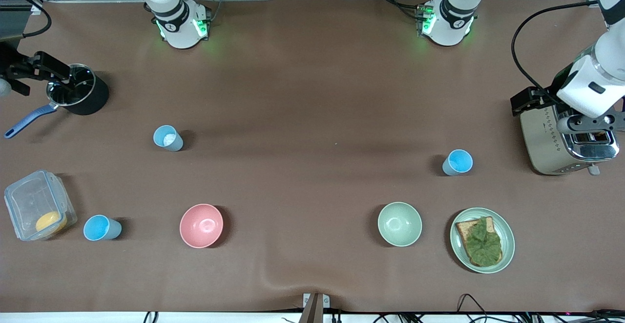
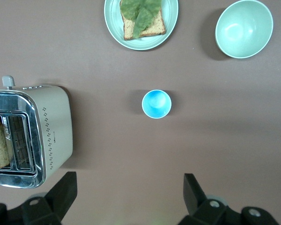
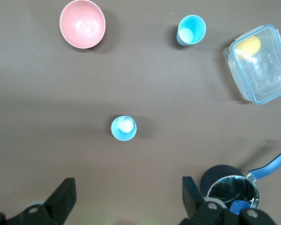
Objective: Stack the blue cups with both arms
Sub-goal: 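Reach the left gripper down to the blue cup beside the toaster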
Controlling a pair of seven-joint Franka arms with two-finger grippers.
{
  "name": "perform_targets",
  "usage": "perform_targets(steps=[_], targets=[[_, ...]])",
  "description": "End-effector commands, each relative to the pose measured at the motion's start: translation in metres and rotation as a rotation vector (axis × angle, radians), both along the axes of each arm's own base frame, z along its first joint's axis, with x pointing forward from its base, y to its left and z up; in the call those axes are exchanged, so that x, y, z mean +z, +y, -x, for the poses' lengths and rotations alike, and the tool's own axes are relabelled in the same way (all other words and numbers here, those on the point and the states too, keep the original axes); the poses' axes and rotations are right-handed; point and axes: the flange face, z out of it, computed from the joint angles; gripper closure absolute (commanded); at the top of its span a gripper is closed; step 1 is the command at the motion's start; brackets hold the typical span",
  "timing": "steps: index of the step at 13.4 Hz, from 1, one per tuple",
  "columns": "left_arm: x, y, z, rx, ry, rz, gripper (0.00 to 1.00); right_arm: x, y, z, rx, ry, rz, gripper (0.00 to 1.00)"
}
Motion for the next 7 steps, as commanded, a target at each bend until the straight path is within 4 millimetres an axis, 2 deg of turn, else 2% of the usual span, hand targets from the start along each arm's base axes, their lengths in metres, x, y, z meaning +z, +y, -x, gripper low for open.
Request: perform_targets(steps=[1,3,6,7], targets=[[-0.022,0.004,-0.011,-0.006,0.032,0.011,0.00,0.010,-0.002,0.001,-0.014,-0.009,0.021,0.00],[-0.026,-0.003,-0.012,-0.001,0.038,0.016,0.00,0.011,-0.005,0.000,-0.018,-0.012,0.019,0.00],[-0.053,0.010,-0.026,0.031,0.051,0.058,0.00,0.012,-0.001,0.000,-0.011,-0.013,0.021,0.00],[-0.070,0.011,-0.035,0.032,0.059,0.061,0.00,0.012,0.000,0.000,-0.009,-0.013,0.021,0.00]])
